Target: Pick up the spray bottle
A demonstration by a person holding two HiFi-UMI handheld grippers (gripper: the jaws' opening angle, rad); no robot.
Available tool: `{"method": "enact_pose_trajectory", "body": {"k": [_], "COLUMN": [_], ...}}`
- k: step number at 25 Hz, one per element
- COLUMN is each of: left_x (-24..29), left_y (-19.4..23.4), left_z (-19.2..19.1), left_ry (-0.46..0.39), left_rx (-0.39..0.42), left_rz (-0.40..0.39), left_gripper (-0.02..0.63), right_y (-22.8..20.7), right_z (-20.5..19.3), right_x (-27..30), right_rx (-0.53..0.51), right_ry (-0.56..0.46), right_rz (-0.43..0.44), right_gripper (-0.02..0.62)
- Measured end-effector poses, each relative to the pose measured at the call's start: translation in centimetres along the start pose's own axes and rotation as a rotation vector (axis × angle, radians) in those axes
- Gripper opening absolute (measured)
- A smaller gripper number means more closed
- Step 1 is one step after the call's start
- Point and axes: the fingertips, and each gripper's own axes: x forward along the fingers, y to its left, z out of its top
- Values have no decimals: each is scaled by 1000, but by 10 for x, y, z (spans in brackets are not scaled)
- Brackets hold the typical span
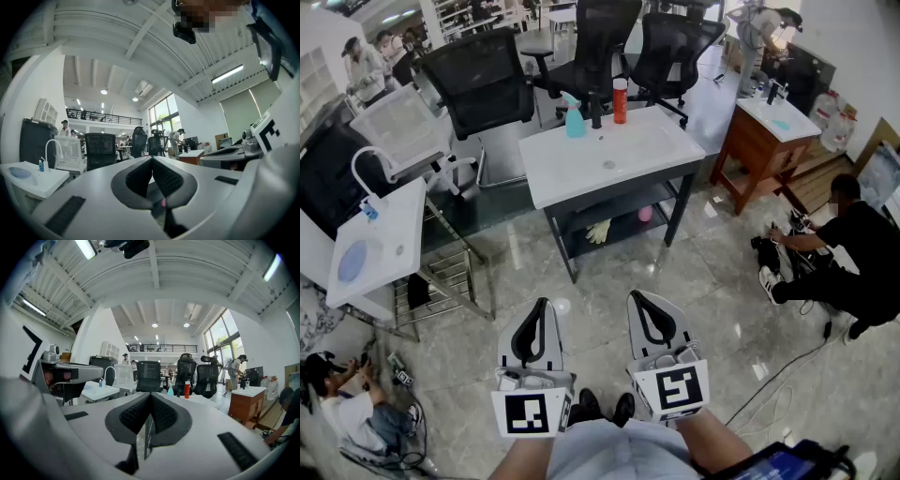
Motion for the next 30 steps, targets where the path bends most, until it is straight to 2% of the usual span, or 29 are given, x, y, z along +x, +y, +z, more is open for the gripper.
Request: {"method": "enact_pose_trajectory", "body": {"k": [7, 11, 19, 30], "left_x": [-3, 1, 3, 65], "left_y": [-9, -16, -17, 12], "left_z": [-4, 2, -1, -35], "left_ry": [17, -2, 15, 54], "left_rx": [0, 3, -10, -18], "left_rz": [1, 7, 17, 11], "left_gripper": [15, 15, 15, 15], "right_y": [-6, -15, -23, -50], "right_z": [-1, 1, 3, -21], "right_x": [-7, -10, -11, 53], "right_rx": [-2, -13, 33, 40], "right_ry": [-13, -40, -26, 29], "right_rz": [3, -4, -4, -27], "right_gripper": [12, 12, 35, 55]}}
